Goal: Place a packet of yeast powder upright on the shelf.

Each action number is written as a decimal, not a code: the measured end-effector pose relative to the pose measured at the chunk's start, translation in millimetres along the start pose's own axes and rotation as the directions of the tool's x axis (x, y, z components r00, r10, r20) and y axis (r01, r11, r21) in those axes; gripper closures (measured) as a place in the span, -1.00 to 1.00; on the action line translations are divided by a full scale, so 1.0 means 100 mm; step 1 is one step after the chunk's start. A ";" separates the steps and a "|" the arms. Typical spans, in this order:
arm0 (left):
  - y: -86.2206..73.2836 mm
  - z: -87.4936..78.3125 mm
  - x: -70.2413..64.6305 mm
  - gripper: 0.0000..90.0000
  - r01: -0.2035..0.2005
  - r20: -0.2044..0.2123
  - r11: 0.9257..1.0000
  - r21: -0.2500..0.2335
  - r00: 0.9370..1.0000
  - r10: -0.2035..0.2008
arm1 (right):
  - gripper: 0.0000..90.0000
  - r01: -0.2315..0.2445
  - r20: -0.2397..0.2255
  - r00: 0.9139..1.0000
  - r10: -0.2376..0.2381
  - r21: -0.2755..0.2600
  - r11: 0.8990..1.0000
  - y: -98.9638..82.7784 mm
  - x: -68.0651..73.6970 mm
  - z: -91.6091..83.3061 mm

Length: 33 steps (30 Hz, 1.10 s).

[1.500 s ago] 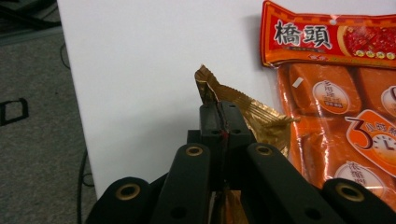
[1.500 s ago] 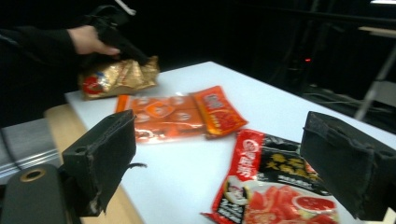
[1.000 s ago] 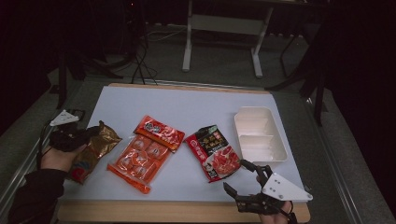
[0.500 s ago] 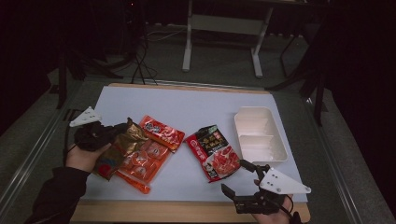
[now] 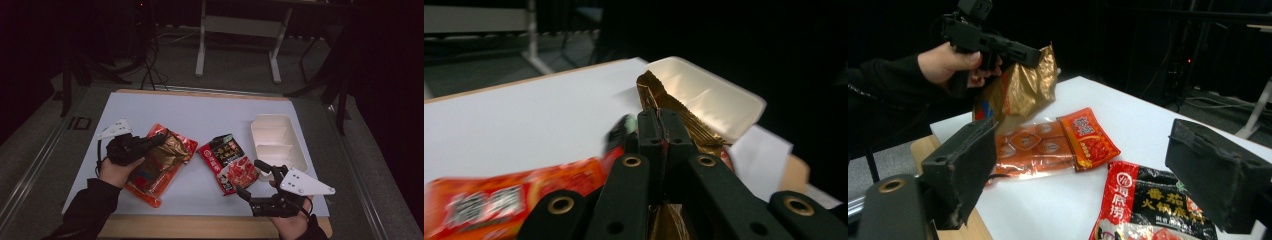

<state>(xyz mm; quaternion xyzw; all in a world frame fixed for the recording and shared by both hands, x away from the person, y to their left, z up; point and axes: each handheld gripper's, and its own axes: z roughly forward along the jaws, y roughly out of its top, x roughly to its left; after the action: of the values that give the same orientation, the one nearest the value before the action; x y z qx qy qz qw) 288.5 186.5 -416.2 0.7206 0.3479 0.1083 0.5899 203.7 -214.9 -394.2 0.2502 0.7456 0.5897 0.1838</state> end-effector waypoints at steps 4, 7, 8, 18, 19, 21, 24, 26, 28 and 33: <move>-0.01 0.13 -0.12 1.00 0.010 0.057 1.000 -0.029 0.998 -0.008 | -0.67 0.005 -0.008 1.000 -0.005 0.002 1.000 0.03 -0.01 0.03; -0.01 0.20 -0.19 1.00 0.021 0.081 0.999 -0.049 0.997 -0.017 | -0.63 0.010 -0.018 1.000 -0.010 0.005 1.000 0.05 -0.02 0.07; -0.01 0.23 -0.21 1.00 0.026 0.090 0.998 -0.055 0.996 -0.021 | -0.63 0.008 -0.020 1.000 -0.008 0.007 1.000 0.06 -0.02 0.09; -0.03 0.38 -0.32 1.00 0.032 0.147 0.993 -0.113 0.989 -0.015 | -0.62 0.021 -0.027 0.999 -0.020 0.025 0.999 0.11 -0.05 0.26; -0.04 0.42 -0.37 1.00 0.033 0.162 0.989 -0.141 0.987 -0.010 | -0.62 0.005 -0.028 1.000 -0.004 0.025 1.000 0.11 -0.08 0.29; -0.05 0.45 -0.39 1.00 0.027 0.171 0.986 -0.162 0.985 0.001 | -0.62 -0.004 -0.029 1.000 0.005 0.036 0.999 0.12 -0.11 0.33; -0.05 0.47 -0.41 1.00 0.042 0.190 0.983 -0.181 0.982 -0.007 | -0.62 -0.012 -0.030 0.999 0.013 0.049 0.999 0.12 -0.14 0.36; -0.05 0.50 -0.42 1.00 0.053 0.209 0.979 -0.195 0.978 -0.011 | -0.55 -0.023 -0.035 0.999 0.025 0.057 0.998 0.13 -0.17 0.37; -0.05 0.52 -0.44 1.00 0.059 0.219 0.977 -0.206 0.976 -0.013 | -0.52 -0.023 -0.036 0.999 0.025 0.057 0.998 0.13 -0.17 0.38; -0.04 0.59 -0.52 1.00 0.085 0.274 0.963 -0.257 0.962 -0.012 | -0.43 -0.039 -0.059 0.997 0.043 0.077 0.996 0.14 -0.19 0.45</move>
<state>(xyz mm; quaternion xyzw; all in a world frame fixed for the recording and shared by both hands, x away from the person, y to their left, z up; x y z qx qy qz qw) 282.3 108.7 -423.6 0.6341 0.2641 0.0401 0.7256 246.6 -188.0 -391.9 0.2541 0.7674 0.5720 0.1392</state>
